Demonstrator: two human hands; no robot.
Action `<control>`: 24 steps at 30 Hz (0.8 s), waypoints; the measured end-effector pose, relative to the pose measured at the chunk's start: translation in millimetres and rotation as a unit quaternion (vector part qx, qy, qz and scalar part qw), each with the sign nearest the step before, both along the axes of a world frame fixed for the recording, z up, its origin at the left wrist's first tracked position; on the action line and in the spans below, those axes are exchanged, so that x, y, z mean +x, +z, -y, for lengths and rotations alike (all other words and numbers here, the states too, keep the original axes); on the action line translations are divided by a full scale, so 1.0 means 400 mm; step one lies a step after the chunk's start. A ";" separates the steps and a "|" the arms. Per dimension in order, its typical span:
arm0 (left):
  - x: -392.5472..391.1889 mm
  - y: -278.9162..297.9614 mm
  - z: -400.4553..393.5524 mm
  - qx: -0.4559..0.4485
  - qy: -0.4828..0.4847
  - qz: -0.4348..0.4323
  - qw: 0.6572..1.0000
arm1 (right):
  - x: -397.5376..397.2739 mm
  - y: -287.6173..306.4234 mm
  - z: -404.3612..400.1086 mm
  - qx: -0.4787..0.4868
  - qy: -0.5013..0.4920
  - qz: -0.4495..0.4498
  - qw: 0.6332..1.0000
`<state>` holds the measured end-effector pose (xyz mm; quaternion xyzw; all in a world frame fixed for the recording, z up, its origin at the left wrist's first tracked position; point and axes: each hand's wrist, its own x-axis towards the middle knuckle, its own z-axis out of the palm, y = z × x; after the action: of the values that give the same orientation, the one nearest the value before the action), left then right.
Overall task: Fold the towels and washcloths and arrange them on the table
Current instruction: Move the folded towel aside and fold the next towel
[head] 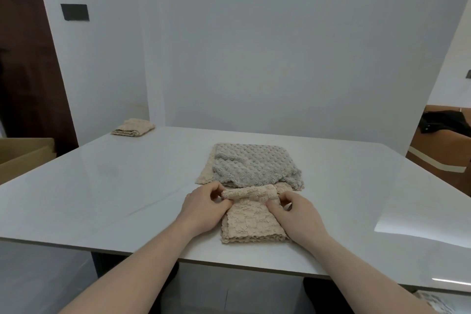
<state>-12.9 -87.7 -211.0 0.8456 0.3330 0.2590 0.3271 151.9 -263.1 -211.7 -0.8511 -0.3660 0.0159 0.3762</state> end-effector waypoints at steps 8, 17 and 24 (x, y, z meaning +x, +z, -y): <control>-0.008 -0.001 0.004 -0.019 -0.017 0.038 0.999 | 0.001 0.012 0.020 0.012 0.057 -0.055 0.997; -0.006 -0.001 0.002 -0.020 -0.019 0.024 0.999 | 0.012 0.007 0.017 0.035 0.082 -0.100 0.991; 0.011 0.041 0.020 -0.064 0.003 -0.012 0.998 | 0.022 -0.008 0.011 -0.031 0.047 -0.121 0.991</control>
<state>-8.4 -95.8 -194.5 0.8248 0.3554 0.2277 0.3761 160.7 -267.5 -214.9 -0.8359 -0.3568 0.1483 0.3898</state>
